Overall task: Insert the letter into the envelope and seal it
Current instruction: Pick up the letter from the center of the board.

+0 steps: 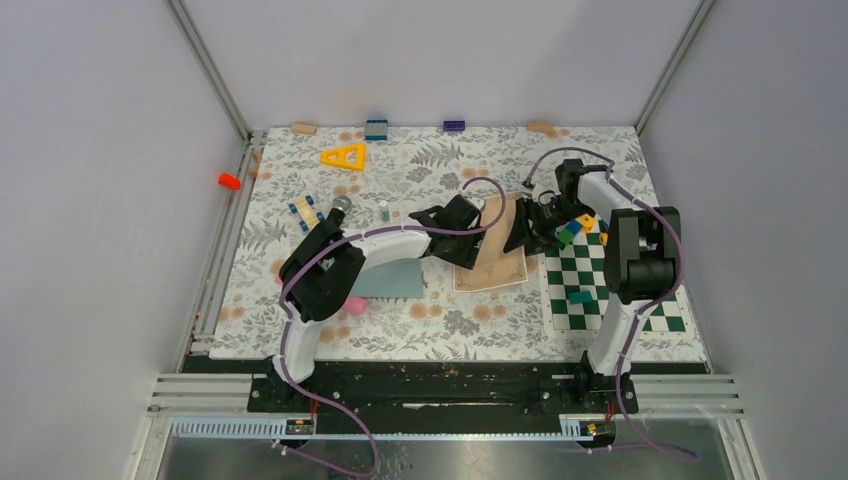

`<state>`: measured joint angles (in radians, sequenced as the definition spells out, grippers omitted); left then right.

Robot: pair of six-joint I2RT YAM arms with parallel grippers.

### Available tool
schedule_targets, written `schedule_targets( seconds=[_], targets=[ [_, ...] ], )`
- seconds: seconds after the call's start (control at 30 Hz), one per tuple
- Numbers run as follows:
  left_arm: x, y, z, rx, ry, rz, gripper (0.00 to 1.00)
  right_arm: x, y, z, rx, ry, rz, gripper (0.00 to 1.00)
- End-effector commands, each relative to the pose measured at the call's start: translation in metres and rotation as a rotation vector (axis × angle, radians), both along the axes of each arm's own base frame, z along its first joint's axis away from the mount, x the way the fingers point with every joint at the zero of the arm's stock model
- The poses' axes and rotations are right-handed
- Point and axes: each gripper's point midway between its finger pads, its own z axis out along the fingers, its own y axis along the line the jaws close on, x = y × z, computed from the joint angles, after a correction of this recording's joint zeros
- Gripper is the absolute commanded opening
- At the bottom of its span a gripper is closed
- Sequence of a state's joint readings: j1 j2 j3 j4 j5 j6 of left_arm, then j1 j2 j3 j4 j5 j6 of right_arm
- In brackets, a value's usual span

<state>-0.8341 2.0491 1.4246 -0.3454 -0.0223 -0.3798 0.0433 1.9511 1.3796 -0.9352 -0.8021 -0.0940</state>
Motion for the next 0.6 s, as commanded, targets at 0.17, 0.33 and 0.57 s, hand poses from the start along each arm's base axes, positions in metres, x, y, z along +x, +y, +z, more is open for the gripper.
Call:
schedule_targets(
  seconds=[0.17,0.33,0.57],
  targets=[
    [0.009,-0.007,0.006,-0.026,-0.017,0.025,0.58,-0.001,0.004,0.012,-0.066,-0.162,0.064,0.49],
    [0.011,-0.006,0.007,-0.025,-0.022,0.033,0.59,-0.002,0.002,0.006,-0.107,-0.162,0.067,0.4],
    [0.019,0.0,0.016,-0.034,-0.04,0.053,0.6,-0.003,0.002,0.003,-0.119,-0.129,0.049,0.24]
  ],
)
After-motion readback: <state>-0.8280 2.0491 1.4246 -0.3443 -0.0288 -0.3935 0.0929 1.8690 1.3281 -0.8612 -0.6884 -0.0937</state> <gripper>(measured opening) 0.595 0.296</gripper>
